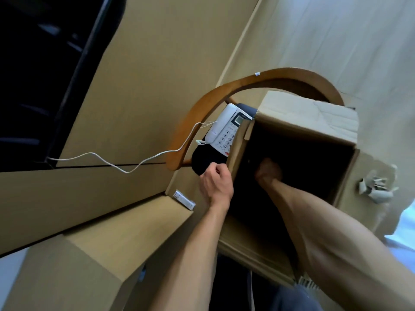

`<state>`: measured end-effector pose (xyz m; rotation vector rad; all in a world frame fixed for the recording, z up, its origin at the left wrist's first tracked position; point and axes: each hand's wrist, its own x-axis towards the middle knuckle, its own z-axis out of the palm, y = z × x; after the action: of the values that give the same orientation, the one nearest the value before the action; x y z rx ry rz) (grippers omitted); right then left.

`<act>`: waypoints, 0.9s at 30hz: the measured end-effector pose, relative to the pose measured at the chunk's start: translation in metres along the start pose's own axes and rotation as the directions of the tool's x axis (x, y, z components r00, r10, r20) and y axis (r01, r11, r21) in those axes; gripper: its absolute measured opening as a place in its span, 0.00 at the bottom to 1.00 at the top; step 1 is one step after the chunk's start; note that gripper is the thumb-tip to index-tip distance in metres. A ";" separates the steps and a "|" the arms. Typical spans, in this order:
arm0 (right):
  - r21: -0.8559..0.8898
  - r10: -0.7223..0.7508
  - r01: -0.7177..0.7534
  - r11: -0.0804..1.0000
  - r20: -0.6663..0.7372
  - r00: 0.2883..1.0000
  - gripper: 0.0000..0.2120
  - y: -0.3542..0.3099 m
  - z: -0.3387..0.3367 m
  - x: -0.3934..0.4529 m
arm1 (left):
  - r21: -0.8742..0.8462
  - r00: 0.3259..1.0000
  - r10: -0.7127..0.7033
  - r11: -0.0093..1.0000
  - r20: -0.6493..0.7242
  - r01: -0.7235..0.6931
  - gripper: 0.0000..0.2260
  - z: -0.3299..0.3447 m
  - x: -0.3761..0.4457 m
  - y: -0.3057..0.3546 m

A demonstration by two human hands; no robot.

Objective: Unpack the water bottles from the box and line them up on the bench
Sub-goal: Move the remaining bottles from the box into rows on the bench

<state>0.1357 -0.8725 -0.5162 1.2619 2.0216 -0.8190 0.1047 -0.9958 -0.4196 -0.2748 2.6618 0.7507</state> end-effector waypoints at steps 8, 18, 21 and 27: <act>-0.002 0.081 -0.081 0.997 0.077 0.994 0.16 0.016 -0.015 -0.049 | 0.021 0.989 0.079 0.996 0.128 -0.082 0.14 -0.003 -0.030 0.009; 0.057 -0.019 0.036 0.998 -0.263 0.965 0.18 0.019 -0.053 -0.128 | 0.206 0.953 0.236 0.939 0.190 -0.274 0.07 -0.084 -0.053 -0.037; 0.084 -0.043 0.086 0.993 -0.420 0.907 0.15 0.022 -0.073 -0.161 | 0.194 0.951 0.236 0.942 0.200 -0.274 0.05 -0.107 -0.065 -0.052; 0.089 -0.149 0.257 0.962 -0.618 0.772 0.12 0.009 -0.128 -0.249 | 0.062 0.922 0.325 0.937 0.210 -0.345 0.06 -0.157 -0.091 -0.036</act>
<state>0.2106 -0.9060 -0.2490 1.5685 2.6912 -0.7539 0.1530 -1.1017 -0.2759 0.2781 2.5721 0.7008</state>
